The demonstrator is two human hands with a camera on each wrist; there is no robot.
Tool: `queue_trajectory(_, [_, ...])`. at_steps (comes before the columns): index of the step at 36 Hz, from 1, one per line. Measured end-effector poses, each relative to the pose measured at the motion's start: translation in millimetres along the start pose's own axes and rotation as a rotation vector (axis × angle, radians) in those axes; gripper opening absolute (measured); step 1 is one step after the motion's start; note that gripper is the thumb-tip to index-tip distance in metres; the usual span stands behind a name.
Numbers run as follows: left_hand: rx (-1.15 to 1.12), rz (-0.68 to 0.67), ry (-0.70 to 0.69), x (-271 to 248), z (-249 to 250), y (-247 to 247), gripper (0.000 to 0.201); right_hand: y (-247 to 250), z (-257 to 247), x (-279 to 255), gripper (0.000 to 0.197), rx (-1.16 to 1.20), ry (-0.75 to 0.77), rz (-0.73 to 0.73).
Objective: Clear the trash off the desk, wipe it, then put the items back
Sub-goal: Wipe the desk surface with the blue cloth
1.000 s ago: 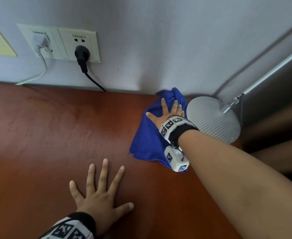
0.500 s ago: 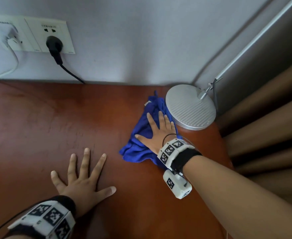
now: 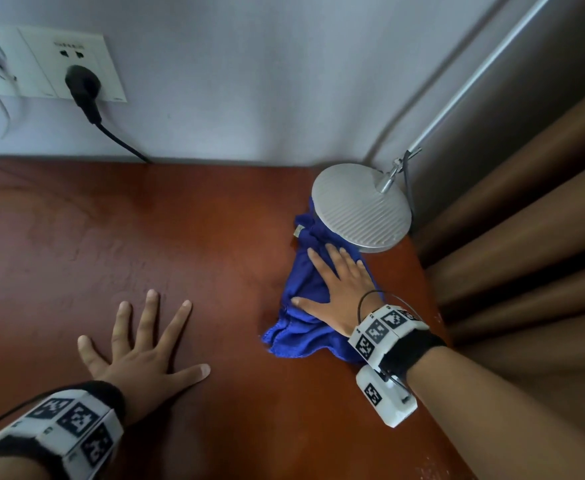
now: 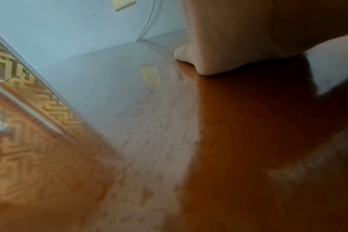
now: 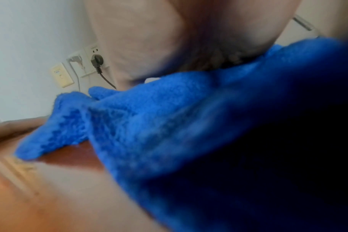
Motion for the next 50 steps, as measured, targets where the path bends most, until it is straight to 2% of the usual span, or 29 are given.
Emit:
queue_trajectory(8, [-0.004,0.007,0.008,0,0,1,0.096,2,26,-16,0.117,-0.001,0.020,-0.008])
queue_trajectory(13, [-0.009,0.004,0.011,-1,0,2,0.096,2,41,-26,0.116,0.008,-0.021,-0.002])
queue_trajectory(15, [-0.005,-0.005,0.013,-1,0,2,0.096,0,48,-29,0.126,0.013,-0.043,0.000])
queue_trajectory(20, [0.007,-0.014,0.015,-2,1,1,0.095,1,65,-35,0.129,0.009,-0.099,0.013])
queue_trajectory(24, [0.007,-0.014,0.015,-1,0,1,0.095,3,70,-37,0.115,0.024,-0.155,0.024])
queue_trajectory(29, [-0.003,-0.013,0.011,-1,1,1,0.095,6,78,-44,0.113,0.075,-0.264,0.083])
queue_trajectory(34, [0.011,-0.020,0.009,0,0,1,0.095,15,99,-49,0.109,0.154,-0.454,0.177])
queue_trajectory(45, [0.012,-0.026,0.003,1,1,-2,0.095,17,134,-22,0.107,0.274,-0.800,0.176])
queue_trajectory(47, [0.011,-0.024,0.001,2,1,-2,0.094,20,140,-15,0.109,0.345,-0.838,0.223])
queue_trajectory(50, [0.011,-0.021,0.001,2,1,-2,0.093,22,142,-10,0.111,0.333,-0.824,0.258])
Point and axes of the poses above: each hand's wrist, its own x-axis towards the middle knuckle, its own y-axis out of the back of the hand, z = x × y, the point moved 10 cm from there along x, towards the middle knuckle, and after that the axes turned 7 degrees about z, right-handed, at the moved point
